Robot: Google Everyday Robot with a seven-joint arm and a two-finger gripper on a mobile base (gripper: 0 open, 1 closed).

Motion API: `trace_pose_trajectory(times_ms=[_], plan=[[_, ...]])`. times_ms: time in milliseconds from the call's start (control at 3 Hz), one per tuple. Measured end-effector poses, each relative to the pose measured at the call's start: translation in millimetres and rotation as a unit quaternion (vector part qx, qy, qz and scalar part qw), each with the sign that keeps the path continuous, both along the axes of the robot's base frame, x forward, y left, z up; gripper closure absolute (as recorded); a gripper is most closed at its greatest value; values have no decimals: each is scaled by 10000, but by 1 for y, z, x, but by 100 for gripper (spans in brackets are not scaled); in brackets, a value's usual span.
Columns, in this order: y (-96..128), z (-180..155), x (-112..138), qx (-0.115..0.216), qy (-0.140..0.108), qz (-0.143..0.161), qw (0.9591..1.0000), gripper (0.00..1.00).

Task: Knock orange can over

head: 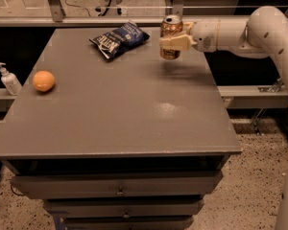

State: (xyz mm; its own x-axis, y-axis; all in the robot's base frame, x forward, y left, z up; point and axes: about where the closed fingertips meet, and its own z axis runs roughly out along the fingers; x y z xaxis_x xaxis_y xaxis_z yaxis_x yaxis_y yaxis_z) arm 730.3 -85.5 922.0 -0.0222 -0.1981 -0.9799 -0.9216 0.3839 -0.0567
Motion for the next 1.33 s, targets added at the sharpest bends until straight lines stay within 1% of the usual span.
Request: trace_pose_trajectory(times_ms=[333,667,1000,1333], plan=[[12,25,-17,-623,-304,446,9966,100],[26,31,-38,-1471,-550,954,9830,100],[34,30,-60,-2357,-817,1349,9590,100],[43,25,-82,-3118,-1162,1645,9285,100]])
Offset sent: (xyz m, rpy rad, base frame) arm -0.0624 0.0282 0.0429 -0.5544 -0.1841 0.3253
